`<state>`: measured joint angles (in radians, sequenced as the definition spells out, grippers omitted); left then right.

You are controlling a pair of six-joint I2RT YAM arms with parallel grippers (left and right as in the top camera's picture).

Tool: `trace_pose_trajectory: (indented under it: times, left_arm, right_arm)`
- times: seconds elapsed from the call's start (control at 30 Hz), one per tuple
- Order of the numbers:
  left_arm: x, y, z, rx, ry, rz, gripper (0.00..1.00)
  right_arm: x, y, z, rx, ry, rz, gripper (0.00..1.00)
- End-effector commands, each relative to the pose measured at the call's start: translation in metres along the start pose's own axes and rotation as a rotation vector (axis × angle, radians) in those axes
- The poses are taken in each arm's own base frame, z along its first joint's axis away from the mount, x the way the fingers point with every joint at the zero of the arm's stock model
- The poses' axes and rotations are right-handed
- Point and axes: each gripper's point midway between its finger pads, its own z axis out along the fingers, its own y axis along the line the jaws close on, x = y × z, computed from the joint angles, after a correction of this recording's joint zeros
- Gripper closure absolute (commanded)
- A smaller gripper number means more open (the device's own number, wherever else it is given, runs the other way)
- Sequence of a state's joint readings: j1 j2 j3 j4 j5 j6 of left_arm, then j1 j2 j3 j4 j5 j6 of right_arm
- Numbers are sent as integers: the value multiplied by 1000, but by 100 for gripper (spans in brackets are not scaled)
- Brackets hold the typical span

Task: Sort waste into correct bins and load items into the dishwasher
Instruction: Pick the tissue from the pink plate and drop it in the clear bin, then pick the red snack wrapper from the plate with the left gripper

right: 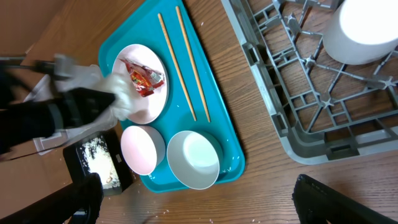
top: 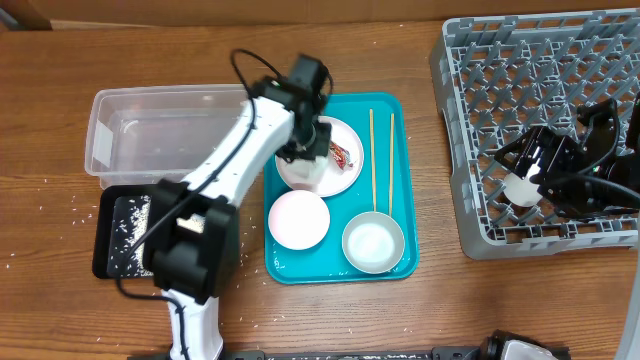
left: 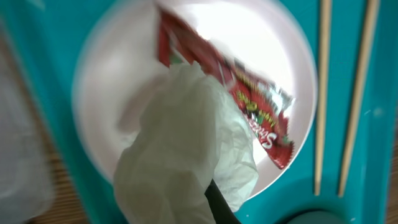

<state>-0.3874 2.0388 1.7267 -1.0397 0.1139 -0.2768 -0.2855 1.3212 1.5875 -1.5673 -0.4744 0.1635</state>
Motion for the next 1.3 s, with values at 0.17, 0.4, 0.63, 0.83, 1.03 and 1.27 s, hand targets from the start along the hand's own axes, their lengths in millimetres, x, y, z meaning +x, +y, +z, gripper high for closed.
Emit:
trace_pose_trajectory:
  times: [0.17,0.4,0.63,0.83,1.03,1.27]
  left_arm:
    - [-31,85,-105,-94,-219,-162,96]
    - [-23,164,-113,-158,-202,-340,96]
    - [-16,175,-102,-210,-151,-293,45]
    - [-22,115,-91,-167,-151,-158,39]
    - [-32,12,-42,-99,-162,51,33]
    - [-19,-40,46,-10,-49,-78,29]
  right_arm:
    - [-1,5,-4,-11,-15,-18,0]
    - [-2,5,-4,-12,-16,-19,0]
    - [-3,5,-4,-13,-22,-22,0]
    - [-3,5,-4,-12,-21,-22,0]
    - [-3,5,-4,-13,-21,-21,0]
    - [-3,5,-4,-13,-21,-21,0]
